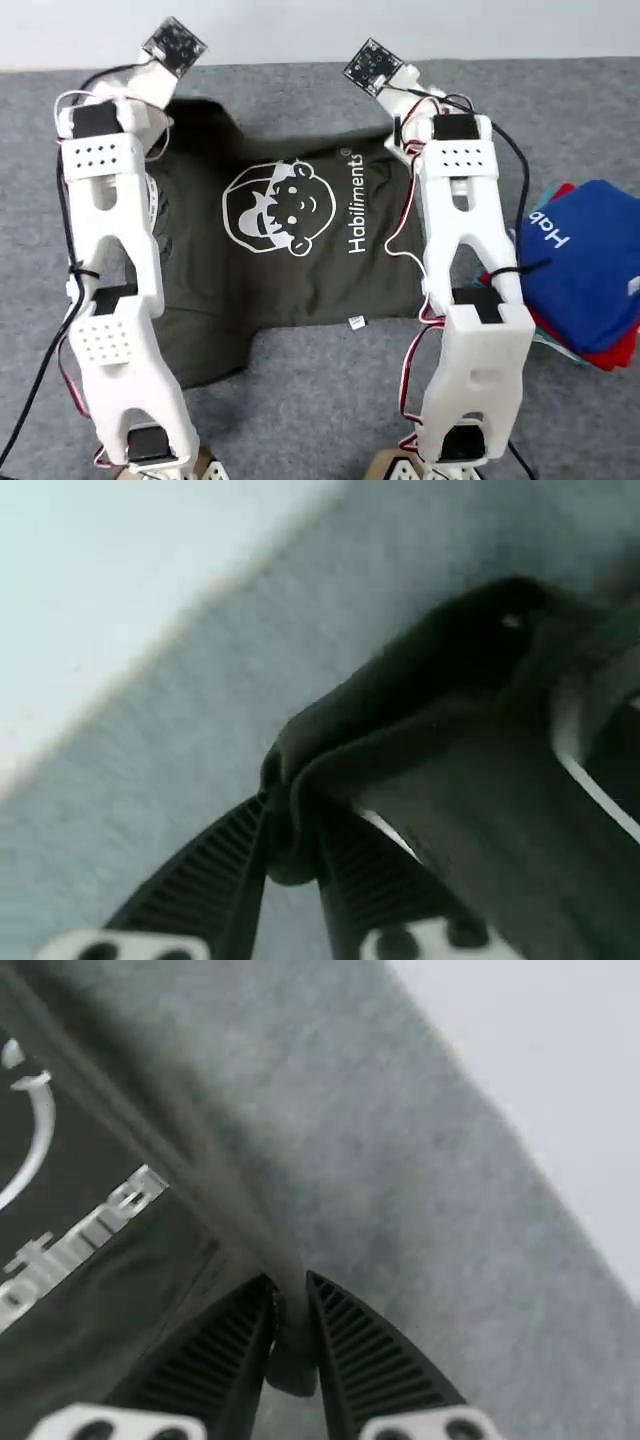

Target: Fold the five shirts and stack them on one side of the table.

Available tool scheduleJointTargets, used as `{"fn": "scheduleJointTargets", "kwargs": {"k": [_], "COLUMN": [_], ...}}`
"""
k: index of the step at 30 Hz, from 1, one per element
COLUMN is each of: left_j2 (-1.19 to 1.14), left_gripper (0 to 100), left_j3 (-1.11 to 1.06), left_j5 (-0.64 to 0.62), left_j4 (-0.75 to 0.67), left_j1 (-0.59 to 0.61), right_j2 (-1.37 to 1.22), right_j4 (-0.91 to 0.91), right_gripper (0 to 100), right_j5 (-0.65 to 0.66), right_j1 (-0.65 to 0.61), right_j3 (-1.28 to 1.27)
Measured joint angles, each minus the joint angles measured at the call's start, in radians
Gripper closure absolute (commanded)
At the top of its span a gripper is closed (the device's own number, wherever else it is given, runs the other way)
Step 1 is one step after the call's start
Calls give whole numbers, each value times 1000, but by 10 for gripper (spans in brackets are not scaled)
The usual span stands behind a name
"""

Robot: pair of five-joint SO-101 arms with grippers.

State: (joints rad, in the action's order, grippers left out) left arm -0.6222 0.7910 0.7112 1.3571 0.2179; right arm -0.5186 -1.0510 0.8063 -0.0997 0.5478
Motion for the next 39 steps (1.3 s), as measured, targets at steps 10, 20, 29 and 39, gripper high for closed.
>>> {"fn": "scheduleJointTargets", "kwargs": {"k": [10, 20, 29, 39], "left_j2": [158, 554, 887, 928], "left_gripper": [996, 996, 995, 992], "left_j3": [-77, -671, -1111, -1201], "left_j5": [175, 321, 423, 431], "left_j4": [365, 370, 370, 370], "left_j1": [49, 66, 75, 75], "right_j2": [87, 92, 94, 187], "right_j4": [-376, -695, -700, -701], "right_gripper": [986, 984, 984, 984], "right_j5": [-2, 0, 0, 32], "right_j1": [0, 0, 0, -28], "right_j3": [0, 0, -74, -292]}}
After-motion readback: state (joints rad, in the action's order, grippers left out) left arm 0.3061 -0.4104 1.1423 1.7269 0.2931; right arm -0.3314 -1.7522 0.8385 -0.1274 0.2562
